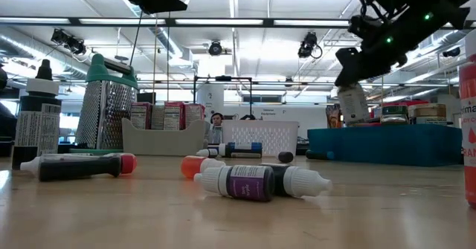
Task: Pick & Place Kitchen Items
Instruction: Put the white seasoning bottle into the blue bin
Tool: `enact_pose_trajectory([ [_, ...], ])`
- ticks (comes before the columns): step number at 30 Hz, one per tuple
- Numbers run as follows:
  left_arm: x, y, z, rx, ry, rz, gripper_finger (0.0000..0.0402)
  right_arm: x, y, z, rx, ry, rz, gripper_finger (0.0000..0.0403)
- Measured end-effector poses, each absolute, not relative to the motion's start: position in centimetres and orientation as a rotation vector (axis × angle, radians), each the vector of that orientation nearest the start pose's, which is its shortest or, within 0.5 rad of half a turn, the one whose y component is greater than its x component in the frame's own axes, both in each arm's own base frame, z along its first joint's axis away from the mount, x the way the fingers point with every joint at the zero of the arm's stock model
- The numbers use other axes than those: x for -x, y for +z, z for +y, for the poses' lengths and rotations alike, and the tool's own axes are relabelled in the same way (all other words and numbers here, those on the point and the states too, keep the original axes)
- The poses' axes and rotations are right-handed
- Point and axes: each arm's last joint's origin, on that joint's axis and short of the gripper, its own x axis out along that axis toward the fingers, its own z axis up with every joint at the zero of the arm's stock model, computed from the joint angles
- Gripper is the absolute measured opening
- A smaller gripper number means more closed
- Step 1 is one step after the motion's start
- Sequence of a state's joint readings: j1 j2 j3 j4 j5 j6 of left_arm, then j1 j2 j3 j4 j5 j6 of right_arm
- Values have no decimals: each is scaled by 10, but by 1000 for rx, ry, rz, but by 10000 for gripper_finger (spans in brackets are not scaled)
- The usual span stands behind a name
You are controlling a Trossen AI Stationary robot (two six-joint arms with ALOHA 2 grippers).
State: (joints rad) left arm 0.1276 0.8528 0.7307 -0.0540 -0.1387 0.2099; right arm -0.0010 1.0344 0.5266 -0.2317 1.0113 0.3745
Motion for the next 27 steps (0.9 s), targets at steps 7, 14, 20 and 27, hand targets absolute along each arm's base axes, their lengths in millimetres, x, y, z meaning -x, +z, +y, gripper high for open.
enact_pose_trajectory([
  [7, -190, 315, 29, -220, 251, 206, 316, -182, 198, -49, -16, -1190, 489, 228],
  [14, -190, 315, 29, -229, 250, 207, 316, -175, 182, -71, -126, -1159, 483, 228],
  [20, -190, 318, 28, -153, 248, 169, 316, -172, 174, -78, -162, -1131, 396, 228],
  [27, -190, 317, 26, -174, 183, 172, 316, -162, 157, -79, -160, -1150, 434, 229],
])
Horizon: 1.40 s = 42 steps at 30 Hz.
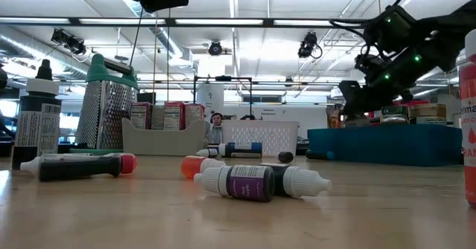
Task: Pick & Place Kitchen Items
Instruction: Put the white seasoning bottle into the blue bin, then put the large orange food coloring bottle into the white bin
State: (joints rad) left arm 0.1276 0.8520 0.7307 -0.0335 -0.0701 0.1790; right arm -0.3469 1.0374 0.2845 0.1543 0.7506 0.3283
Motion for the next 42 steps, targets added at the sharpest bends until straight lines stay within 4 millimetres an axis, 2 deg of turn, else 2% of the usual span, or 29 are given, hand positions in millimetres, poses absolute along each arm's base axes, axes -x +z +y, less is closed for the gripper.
enact_pose_trajectory([
  [4, -190, 317, 26, -129, 170, 169, 316, -158, 152, -80, -157, -1158, 419, 237],
  [8, -190, 317, 26, -124, 164, 173, 316, -159, 153, -80, -133, -1147, 394, 263],
  [13, -190, 316, 26, -73, 169, 169, 316, -164, 163, -81, -59, -1117, 333, 292],
  [18, -190, 316, 26, -64, 169, 168, 316, -173, 178, -77, 55, -1015, 246, 301],
  [25, -191, 318, 26, -137, 164, 162, 316, -186, 204, -57, 92, -631, -25, 293],
  [30, -191, 318, 26, -189, 155, 166, 316, -190, 220, -43, 104, -243, -205, 282],
  [35, -191, 318, 23, -149, 47, 150, 316, -192, 222, -26, 79, 195, -221, 274],
  [42, -192, 324, 19, -204, -62, 77, 316, -209, 239, 7, 24, 528, -140, 266],
])
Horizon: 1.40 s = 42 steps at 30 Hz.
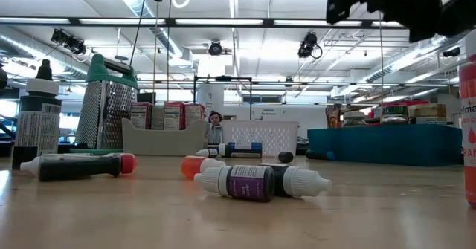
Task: Pick & Place Kitchen Items
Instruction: Put the large orange food coloring bottle into the white bin
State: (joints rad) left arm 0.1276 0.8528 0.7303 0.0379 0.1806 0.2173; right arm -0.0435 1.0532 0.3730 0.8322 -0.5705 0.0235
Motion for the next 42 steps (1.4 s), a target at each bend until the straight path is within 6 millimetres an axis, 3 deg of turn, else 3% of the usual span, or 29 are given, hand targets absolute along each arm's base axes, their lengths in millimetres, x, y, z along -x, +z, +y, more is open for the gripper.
enact_pose_trajectory([
  [3, -192, 325, 19, -187, -60, 71, 316, -219, 235, 27, 73, 687, -66, 265],
  [7, -192, 324, 19, -177, -59, 72, 316, -228, 214, 53, 104, 848, 37, 265],
  [12, -192, 324, 20, -172, -57, 73, 316, -238, 180, 78, 143, 886, 149, 265],
  [18, -191, 319, 21, -111, -16, 131, 316, -259, 164, 92, 186, 928, 119, 265],
  [24, -189, 312, 29, -64, 296, 212, 316, -281, 154, 103, 113, 1119, 170, 265],
  [28, -188, 291, 33, -82, 429, 249, 316, -289, 153, 106, 112, 1151, 164, 265],
  [31, -190, 283, 35, -64, 437, 200, 316, -291, 154, 107, 108, 1159, 165, 265],
  [42, -191, 287, 35, -50, 319, 112, 316, -283, 145, 123, 198, 1183, 183, 265],
])
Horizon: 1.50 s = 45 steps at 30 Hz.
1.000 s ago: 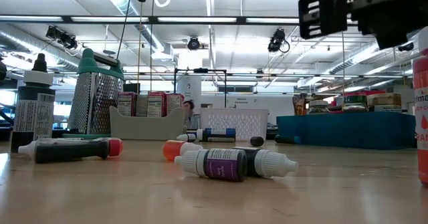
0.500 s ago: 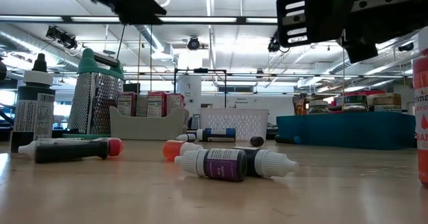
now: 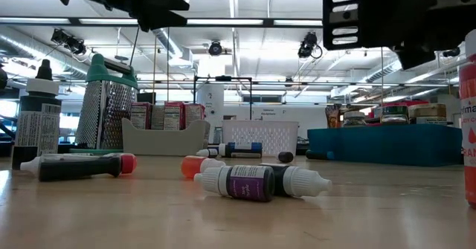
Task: Pick & Place Kitchen Items
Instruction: Put the large orange food coloring bottle into the white bin
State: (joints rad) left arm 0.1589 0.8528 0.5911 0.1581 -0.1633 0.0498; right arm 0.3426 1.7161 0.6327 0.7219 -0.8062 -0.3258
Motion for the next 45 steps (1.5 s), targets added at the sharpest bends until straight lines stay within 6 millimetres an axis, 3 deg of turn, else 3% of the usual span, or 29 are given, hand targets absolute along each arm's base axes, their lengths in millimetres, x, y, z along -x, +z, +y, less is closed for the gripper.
enact_pose_trajectory([
  [9, -191, 289, 35, -59, 319, 96, 316, -283, 142, 122, 213, 1162, 220, 240],
  [24, -191, 289, 35, -59, 319, 97, 316, -283, 139, 117, 249, 1156, 226, 44],
  [32, -191, 292, 35, -91, 320, 67, 316, -295, 149, 90, 258, 1045, 151, 44],
  [35, -191, 292, 35, -91, 320, 68, 316, -300, 164, 70, 253, 944, 125, 44],
  [39, -191, 292, 35, -92, 320, 68, 316, -306, 200, 39, 329, 711, 26, 44],
  [42, -191, 292, 35, -70, 320, 66, 316, -303, 223, 11, 400, 452, 2, 44],
  [45, -191, 291, 35, -23, 320, 67, 316, -299, 241, -20, 467, 57, 6, 44],
])
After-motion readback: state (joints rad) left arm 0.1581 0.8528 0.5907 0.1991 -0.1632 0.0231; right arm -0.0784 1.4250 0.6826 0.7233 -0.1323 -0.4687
